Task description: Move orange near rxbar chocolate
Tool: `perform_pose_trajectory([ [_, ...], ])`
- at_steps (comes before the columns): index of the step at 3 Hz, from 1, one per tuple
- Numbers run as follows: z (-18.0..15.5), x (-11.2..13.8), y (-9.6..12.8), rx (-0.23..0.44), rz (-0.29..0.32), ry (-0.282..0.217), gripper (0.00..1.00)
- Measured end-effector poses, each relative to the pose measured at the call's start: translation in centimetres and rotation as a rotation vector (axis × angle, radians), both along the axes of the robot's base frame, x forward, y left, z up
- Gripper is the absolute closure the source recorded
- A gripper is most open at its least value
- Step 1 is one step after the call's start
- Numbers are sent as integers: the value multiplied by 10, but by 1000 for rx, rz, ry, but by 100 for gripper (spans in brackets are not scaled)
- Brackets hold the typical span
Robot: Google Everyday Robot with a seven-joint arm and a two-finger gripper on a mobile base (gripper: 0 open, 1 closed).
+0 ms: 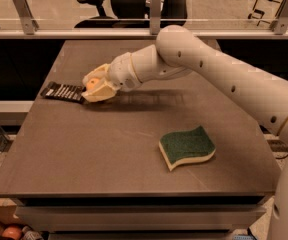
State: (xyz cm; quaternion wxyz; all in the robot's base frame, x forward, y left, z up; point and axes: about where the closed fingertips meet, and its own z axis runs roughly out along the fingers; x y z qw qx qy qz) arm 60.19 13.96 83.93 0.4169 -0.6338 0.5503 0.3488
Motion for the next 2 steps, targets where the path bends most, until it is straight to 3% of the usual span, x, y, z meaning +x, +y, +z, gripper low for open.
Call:
perform_pose_trajectory([
  [1, 0, 0, 0, 0, 1, 1, 100],
  [2, -5, -2, 3, -35, 2, 12, 82],
])
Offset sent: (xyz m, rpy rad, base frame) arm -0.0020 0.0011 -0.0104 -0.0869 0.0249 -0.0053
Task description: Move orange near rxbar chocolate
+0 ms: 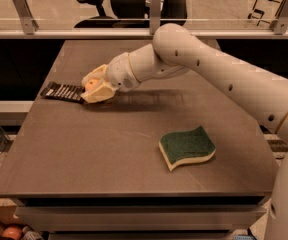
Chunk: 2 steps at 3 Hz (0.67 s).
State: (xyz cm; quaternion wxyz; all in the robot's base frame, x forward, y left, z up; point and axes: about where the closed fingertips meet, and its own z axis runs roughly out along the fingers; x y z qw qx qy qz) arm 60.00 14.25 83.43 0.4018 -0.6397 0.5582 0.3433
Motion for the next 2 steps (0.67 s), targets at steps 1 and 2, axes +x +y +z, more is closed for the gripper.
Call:
perform_pose_trajectory([
  [1, 0, -1, 2, 1, 4, 1, 59],
  [2, -1, -2, 4, 1, 8, 2, 36],
])
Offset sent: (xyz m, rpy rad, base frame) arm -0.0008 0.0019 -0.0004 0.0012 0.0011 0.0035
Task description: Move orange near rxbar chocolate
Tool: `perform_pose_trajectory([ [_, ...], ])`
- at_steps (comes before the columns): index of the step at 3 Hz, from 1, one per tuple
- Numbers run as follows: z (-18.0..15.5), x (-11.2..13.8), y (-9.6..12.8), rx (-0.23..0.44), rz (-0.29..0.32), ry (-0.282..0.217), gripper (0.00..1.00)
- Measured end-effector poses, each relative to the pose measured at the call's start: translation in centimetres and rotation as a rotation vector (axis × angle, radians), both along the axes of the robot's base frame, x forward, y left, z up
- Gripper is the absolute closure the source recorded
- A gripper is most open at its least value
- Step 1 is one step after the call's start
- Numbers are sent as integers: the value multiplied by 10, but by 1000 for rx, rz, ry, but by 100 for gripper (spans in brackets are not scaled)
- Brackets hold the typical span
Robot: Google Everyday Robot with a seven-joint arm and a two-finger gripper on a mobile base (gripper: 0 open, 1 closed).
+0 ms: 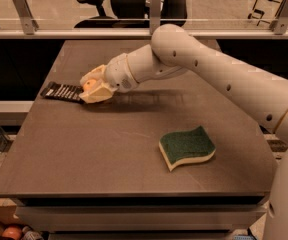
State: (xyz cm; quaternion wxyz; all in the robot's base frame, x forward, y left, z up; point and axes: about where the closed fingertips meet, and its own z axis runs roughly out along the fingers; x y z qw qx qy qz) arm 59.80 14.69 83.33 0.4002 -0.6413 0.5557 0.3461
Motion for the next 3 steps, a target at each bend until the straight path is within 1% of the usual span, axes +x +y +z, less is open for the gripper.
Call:
perform_pose_trajectory([
  [1, -1, -1, 2, 0, 4, 1, 13],
  [2, -1, -2, 5, 0, 9, 3, 0],
  [3, -1, -2, 5, 0, 9, 3, 0],
])
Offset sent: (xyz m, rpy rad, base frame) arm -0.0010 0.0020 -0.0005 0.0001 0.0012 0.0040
